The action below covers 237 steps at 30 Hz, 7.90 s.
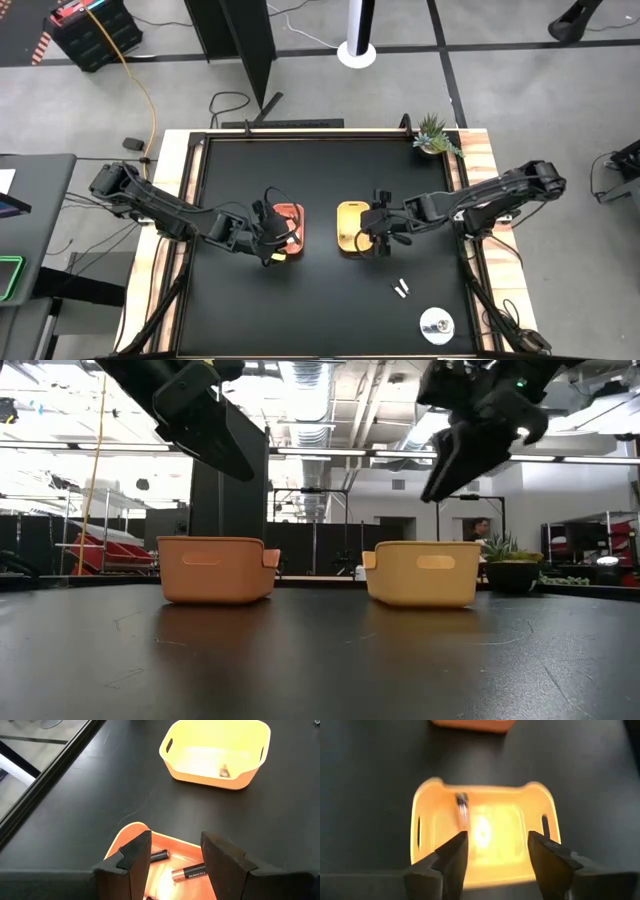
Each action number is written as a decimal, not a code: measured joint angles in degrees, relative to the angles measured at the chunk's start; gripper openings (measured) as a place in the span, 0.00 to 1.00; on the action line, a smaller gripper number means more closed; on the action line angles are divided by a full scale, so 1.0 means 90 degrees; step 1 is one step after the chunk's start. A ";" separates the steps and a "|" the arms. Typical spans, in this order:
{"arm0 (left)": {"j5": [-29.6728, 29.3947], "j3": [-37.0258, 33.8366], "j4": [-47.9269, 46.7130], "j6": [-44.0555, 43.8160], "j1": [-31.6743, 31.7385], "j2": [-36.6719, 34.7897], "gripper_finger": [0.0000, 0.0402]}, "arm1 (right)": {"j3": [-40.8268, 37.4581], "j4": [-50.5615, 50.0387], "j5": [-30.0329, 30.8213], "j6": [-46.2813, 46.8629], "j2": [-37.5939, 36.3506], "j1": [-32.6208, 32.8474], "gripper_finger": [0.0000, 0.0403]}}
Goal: Sort batteries
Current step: Put the right silver battery into the yellow bin, then put the silver battery into the yellow bin
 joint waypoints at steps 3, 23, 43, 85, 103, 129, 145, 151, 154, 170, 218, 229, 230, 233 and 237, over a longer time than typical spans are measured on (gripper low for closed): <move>0.0000 0.0000 0.0001 -0.0003 0.0000 0.0000 0.41 | 0.0000 -0.0308 -0.0005 0.0246 -0.0145 0.0260 0.58; -0.0022 -0.0005 0.0002 0.0130 0.0002 0.0000 0.41 | 0.0000 -0.1765 -0.0444 0.5365 0.0410 0.3092 0.55; -0.0040 -0.0005 0.0009 0.0232 0.0002 0.0000 0.41 | -0.0014 -0.1927 -0.0595 0.7797 0.1451 0.3708 0.55; -0.0036 -0.0007 0.0022 0.0332 0.0000 0.0000 0.41 | -0.0658 -0.1341 -0.1175 0.8254 0.1673 0.3499 0.29; -0.0036 -0.0007 0.0024 0.0417 0.0002 0.0000 0.41 | -0.0688 -0.1281 -0.1117 0.7745 0.1563 0.3393 0.09; -0.0034 -0.0007 0.0053 0.0378 0.0002 0.0000 0.41 | -0.0529 -0.1374 -0.0715 0.5157 0.1161 0.1988 0.09; -0.0034 -0.0007 0.0053 0.0325 0.0000 0.0000 0.41 | 0.0939 -0.1450 -0.0316 0.2485 0.1149 0.1186 0.09; -0.0034 -0.0007 0.0051 0.0288 0.0001 0.0000 0.41 | 0.1419 -0.1220 0.0017 0.1386 0.1146 0.0660 0.09; -0.0034 -0.0007 0.0051 0.0283 0.0001 0.0000 0.41 | 0.1433 -0.1006 0.0017 0.1030 0.1145 0.0364 0.09; -0.0034 -0.0007 0.0048 0.0264 0.0002 0.0000 0.41 | 0.1430 -0.1093 0.0067 0.0788 0.1127 0.0177 0.53; -0.0036 -0.0007 0.0031 0.0331 0.0001 -0.0001 0.41 | -0.0611 -0.0358 -0.0425 0.7264 0.1170 0.3573 0.53; -0.0037 -0.0007 0.0043 0.0325 0.0000 -0.0002 0.41 | -0.0576 -0.0261 -0.0632 0.7272 0.1829 0.3533 0.53; -0.0039 -0.0007 0.0043 0.0325 0.0000 -0.0002 0.41 | -0.0576 -0.0278 -0.0631 0.7272 0.1833 0.3533 0.52; -0.0039 -0.0007 0.0043 0.0325 0.0002 -0.0002 0.41 | -0.0583 -0.0324 -0.0642 0.7272 0.1834 0.3490 0.45; -0.0039 -0.0007 0.0047 0.0325 0.0002 -0.0002 0.41 | -0.0590 -0.0432 -0.0653 0.7260 0.1841 0.3450 0.27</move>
